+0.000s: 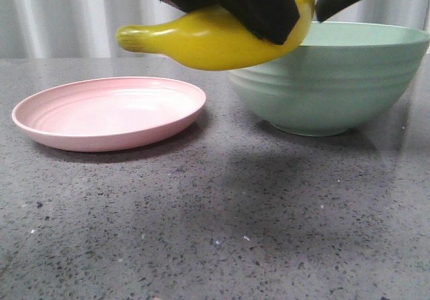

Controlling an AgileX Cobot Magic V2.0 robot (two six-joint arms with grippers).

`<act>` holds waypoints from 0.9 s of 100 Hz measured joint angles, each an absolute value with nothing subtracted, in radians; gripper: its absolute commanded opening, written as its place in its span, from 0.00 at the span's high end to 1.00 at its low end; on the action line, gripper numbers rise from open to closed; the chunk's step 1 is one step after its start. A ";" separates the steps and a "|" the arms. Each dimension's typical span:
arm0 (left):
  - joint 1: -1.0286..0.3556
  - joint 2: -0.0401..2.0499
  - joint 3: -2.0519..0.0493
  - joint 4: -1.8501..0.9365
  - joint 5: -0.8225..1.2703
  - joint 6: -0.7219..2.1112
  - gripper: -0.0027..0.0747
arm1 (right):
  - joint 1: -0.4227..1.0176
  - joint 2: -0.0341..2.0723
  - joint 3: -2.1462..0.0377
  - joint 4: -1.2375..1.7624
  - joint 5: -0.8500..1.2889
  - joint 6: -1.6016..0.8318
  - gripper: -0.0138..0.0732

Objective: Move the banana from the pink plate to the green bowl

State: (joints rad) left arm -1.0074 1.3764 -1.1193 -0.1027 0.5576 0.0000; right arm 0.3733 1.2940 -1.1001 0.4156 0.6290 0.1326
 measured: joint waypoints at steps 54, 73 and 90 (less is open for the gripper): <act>-1.007 1.376 -1.119 -0.103 0.558 0.000 0.80 | 0.373 1.317 -1.102 0.431 0.610 0.135 0.62; -1.007 1.376 -1.119 -0.103 0.554 0.000 0.55 | 0.373 1.318 -1.102 0.449 0.602 0.148 0.67; -1.007 1.376 -1.119 -0.103 0.554 0.037 0.32 | 0.373 1.320 -1.102 0.453 0.603 0.139 0.67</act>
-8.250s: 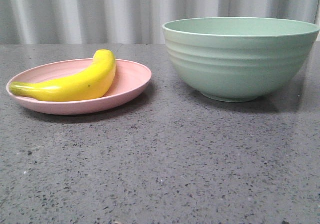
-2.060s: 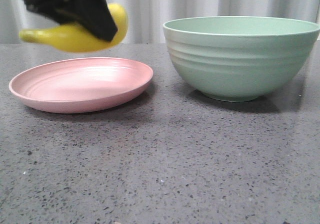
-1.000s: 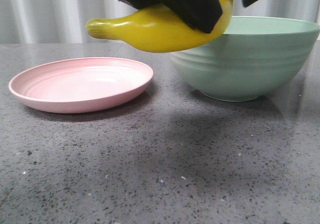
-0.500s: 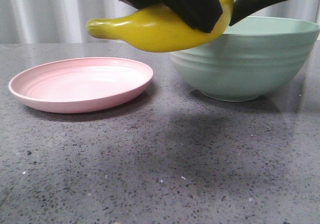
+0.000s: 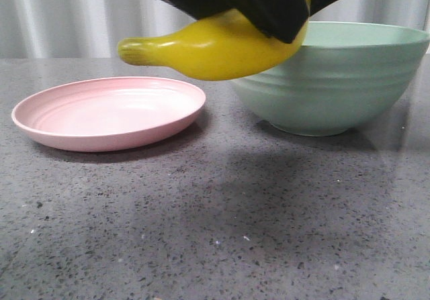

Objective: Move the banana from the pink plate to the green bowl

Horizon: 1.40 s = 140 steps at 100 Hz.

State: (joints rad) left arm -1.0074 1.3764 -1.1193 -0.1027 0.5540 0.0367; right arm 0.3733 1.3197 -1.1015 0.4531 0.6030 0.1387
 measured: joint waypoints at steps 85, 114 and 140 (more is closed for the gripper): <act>-1.007 1.205 -1.160 -0.088 0.569 0.046 0.33 | 0.284 1.321 -1.256 0.273 0.522 0.133 0.67; -1.007 1.204 -1.160 -0.088 0.571 0.046 0.33 | 0.207 1.347 -1.256 0.118 0.461 0.133 0.67; -1.007 1.204 -1.160 -0.088 0.571 0.046 0.33 | 0.207 1.465 -1.256 0.085 0.468 0.133 0.60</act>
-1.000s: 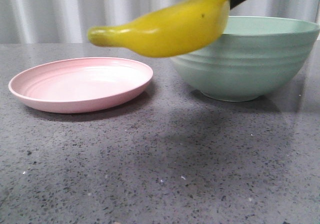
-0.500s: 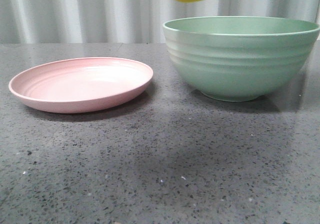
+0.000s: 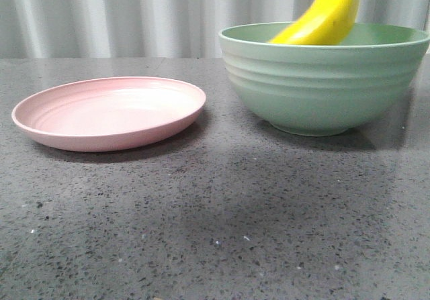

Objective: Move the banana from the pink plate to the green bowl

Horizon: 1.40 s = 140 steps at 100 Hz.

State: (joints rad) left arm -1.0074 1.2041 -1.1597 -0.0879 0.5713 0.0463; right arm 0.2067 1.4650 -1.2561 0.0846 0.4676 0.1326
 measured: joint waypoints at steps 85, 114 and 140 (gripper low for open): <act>-1.007 1.172 -1.160 -0.086 0.573 0.046 0.75 | 0.207 1.356 -1.256 0.060 0.522 0.131 0.70; -1.007 1.069 -1.160 -0.060 0.556 0.046 0.99 | 0.207 1.290 -1.256 0.049 0.599 0.131 0.92; -1.007 0.893 -1.080 -0.050 0.476 0.046 0.99 | 0.252 1.151 -1.197 0.043 0.634 0.131 0.92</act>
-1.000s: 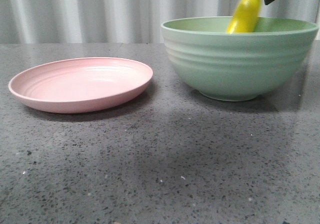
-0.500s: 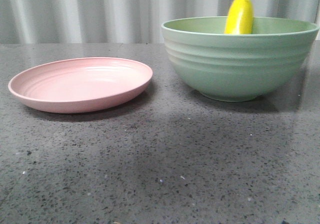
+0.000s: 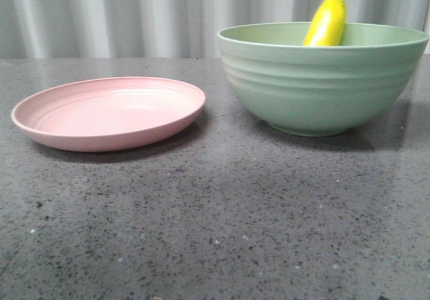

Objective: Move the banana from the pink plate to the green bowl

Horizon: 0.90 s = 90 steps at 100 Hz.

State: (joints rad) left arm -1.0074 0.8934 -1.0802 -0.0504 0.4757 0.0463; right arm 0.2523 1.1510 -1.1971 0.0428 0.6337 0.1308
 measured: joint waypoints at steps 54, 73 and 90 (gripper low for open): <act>-1.007 0.554 -0.691 -0.044 0.232 0.046 0.99 | 0.301 0.630 -0.814 0.034 0.444 0.086 0.92; -1.007 0.480 -0.538 -0.044 0.139 0.046 0.99 | 0.301 0.434 -0.649 0.007 0.385 0.085 0.92; -1.007 0.434 -0.439 -0.054 0.087 0.046 0.99 | 0.301 0.278 -0.525 0.000 0.365 0.085 0.92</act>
